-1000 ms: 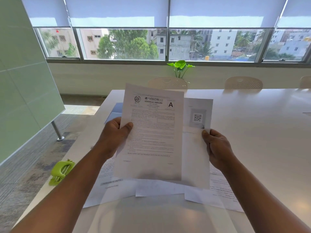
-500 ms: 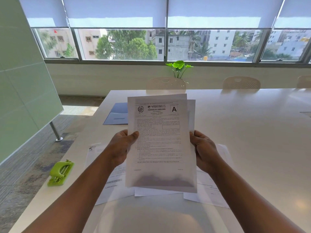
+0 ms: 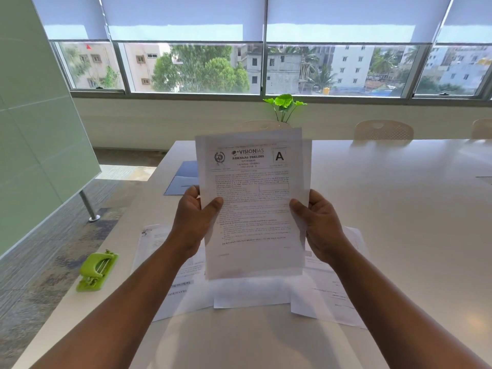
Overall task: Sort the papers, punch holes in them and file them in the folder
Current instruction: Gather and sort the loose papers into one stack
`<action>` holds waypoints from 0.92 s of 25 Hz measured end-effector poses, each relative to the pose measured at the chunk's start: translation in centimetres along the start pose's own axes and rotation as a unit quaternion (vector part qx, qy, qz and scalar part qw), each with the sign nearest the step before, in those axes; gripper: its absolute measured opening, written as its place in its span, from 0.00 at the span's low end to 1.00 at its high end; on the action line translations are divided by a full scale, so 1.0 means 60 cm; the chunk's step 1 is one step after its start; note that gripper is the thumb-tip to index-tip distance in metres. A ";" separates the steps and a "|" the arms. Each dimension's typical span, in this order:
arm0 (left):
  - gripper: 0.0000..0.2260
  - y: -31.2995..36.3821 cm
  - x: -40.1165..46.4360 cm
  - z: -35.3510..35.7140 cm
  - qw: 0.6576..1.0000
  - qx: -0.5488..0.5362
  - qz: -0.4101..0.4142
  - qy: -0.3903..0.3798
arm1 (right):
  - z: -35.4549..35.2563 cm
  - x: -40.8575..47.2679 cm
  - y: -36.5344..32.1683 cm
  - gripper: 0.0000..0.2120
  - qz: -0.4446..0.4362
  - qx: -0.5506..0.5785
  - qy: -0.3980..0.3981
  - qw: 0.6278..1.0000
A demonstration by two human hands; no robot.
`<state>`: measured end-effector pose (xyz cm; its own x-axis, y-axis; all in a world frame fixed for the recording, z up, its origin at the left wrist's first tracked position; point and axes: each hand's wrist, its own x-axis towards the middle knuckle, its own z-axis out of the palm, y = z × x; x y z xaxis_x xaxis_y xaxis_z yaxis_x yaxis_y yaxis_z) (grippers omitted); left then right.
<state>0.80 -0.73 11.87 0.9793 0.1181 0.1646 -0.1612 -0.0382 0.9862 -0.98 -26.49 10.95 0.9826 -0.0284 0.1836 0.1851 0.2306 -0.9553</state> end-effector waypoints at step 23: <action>0.05 -0.024 -0.014 0.001 0.992 0.049 0.117 0.018 | 0.007 0.009 0.004 0.09 -0.029 -0.086 -0.009 0.996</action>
<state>0.19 -0.84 10.32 0.9111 0.1306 0.3909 -0.3690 -0.1640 0.9149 -0.44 -26.03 10.89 0.9699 -0.0185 0.2427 0.2434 0.0591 -0.9681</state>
